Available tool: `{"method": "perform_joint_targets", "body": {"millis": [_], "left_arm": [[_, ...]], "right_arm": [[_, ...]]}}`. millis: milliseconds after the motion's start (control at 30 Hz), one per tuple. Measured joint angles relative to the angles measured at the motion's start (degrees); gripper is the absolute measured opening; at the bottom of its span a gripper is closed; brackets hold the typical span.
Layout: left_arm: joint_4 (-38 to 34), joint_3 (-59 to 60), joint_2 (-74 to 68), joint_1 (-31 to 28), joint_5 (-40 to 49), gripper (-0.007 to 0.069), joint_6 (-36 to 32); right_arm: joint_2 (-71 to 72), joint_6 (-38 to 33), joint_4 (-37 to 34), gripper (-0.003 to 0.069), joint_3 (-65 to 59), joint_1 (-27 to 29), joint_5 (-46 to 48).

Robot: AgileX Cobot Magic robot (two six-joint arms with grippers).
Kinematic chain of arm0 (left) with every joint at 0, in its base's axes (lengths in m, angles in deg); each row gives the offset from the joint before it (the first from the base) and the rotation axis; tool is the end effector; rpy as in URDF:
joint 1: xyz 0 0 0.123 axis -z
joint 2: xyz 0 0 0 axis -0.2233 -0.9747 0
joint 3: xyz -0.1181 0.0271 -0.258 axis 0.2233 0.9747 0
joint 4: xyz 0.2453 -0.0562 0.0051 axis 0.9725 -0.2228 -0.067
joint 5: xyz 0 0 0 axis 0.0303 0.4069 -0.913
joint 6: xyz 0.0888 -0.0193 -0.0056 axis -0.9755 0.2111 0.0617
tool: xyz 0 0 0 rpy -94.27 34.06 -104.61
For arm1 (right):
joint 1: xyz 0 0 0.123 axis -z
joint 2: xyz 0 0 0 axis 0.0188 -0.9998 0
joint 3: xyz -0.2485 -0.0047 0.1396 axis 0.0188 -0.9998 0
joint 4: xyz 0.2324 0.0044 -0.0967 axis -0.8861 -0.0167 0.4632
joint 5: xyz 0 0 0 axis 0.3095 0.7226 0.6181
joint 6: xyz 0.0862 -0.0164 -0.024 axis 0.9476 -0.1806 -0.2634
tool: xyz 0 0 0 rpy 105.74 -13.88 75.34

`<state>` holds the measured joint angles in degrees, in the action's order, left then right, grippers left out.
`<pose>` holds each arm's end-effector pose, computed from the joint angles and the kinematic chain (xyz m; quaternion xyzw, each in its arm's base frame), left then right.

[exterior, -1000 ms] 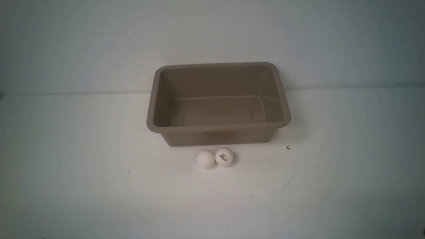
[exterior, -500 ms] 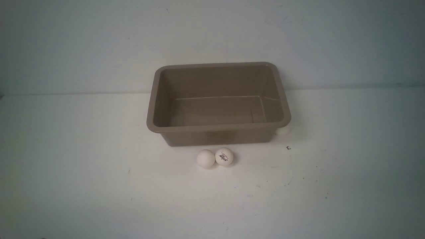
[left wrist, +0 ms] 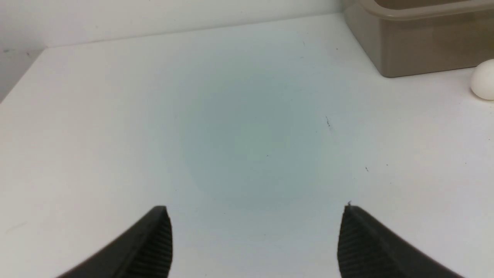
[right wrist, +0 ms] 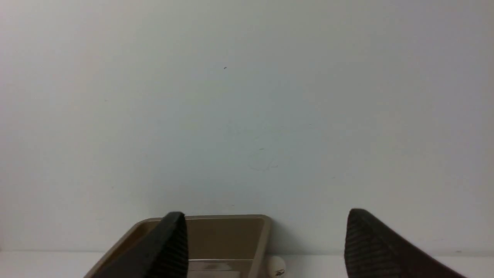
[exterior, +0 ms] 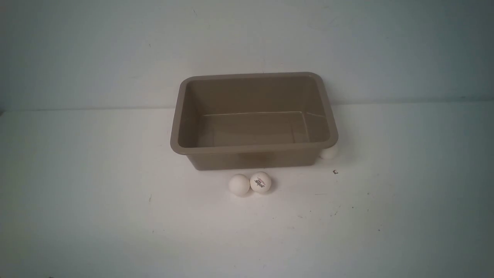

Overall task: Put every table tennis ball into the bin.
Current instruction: Use the right arm to clamp the table tennis ball closest to it

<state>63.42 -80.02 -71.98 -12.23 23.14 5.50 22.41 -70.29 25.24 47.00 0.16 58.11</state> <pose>0.0521 -0.0023 0.1702 0.0259 0.8094 0.0004 0.5866 -0.0223 0.0193 0.3437 -0.0309 0.6954 0.1351 0.7052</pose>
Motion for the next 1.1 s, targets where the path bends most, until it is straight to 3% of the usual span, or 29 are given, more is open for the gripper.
{"method": "perform_joint_targets", "body": {"millis": [667,900,1100], "left_arm": [[-1.2,0.1,0.0,0.0,-0.6,0.0520,0.2],[-10.7,0.2,0.0,0.0,-6.3,0.0520,1.5],[-20.8,0.2,0.0,0.0,-9.8,0.0520,1.7]], "right_arm": [[0.0,-0.1,-4.5,0.0494,0.0,0.0,5.4],[0.0,-4.1,-8.0,0.0494,0.0,0.0,7.8],[-3.6,-14.3,-16.2,0.0494,0.0,0.0,10.7]]}}
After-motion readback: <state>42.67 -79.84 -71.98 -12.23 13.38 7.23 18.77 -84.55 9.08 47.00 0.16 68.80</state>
